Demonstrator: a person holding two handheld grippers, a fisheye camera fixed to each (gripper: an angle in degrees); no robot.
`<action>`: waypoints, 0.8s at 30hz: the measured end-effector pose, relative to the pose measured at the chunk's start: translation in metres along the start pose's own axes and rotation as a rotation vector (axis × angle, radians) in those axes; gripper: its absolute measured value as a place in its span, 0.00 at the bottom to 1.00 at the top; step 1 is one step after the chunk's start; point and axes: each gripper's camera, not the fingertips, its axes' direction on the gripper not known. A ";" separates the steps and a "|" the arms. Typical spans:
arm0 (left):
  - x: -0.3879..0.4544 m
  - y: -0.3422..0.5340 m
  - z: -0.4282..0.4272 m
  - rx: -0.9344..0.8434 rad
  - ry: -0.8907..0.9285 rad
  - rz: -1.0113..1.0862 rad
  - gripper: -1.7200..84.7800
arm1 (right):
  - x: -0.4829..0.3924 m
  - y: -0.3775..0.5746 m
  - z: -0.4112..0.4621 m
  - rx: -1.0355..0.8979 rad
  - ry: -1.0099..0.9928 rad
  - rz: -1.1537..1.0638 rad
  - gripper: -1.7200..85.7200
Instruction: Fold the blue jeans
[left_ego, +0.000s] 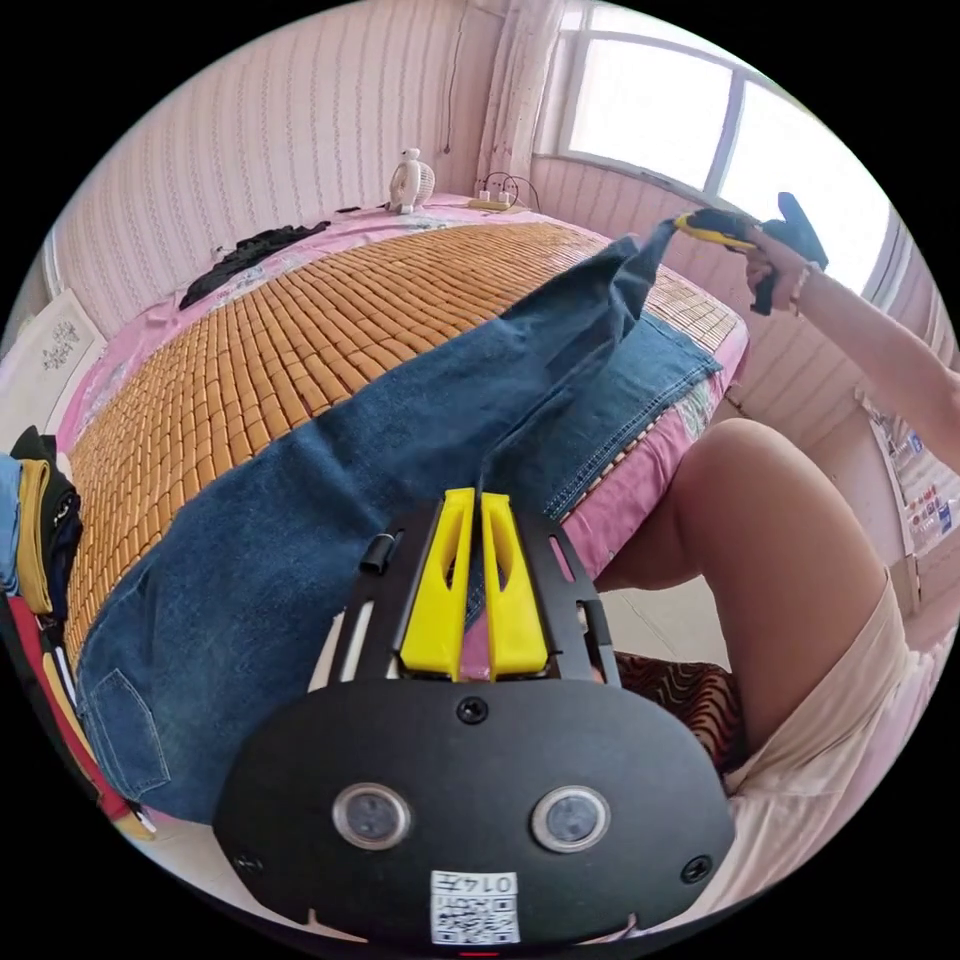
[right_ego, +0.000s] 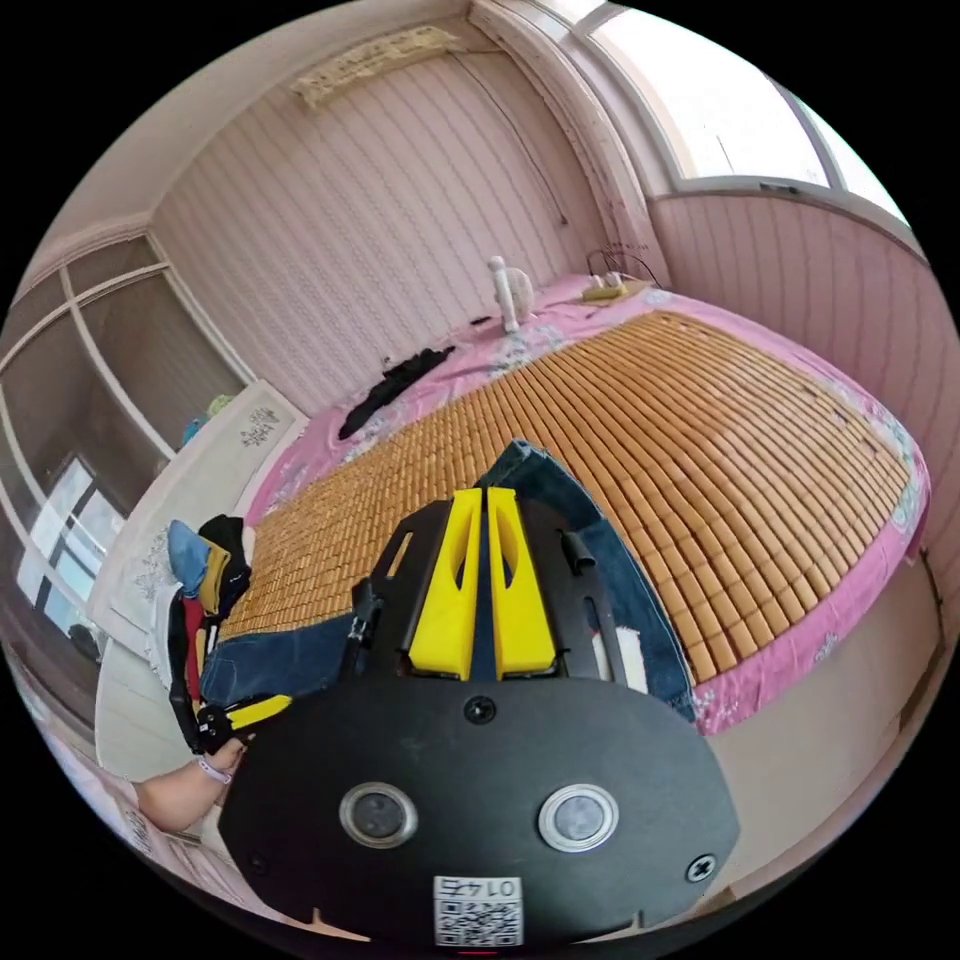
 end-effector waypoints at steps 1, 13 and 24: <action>0.001 0.000 -0.005 0.018 -0.010 0.011 0.01 | -0.008 -0.004 -0.012 0.032 -0.010 -0.047 0.03; 0.025 0.022 0.032 -0.090 0.037 0.175 0.01 | 0.126 0.164 0.039 -0.252 0.220 0.306 0.02; 0.013 0.026 0.046 -0.095 0.075 0.141 0.02 | 0.112 0.201 0.094 -0.336 0.341 0.243 0.02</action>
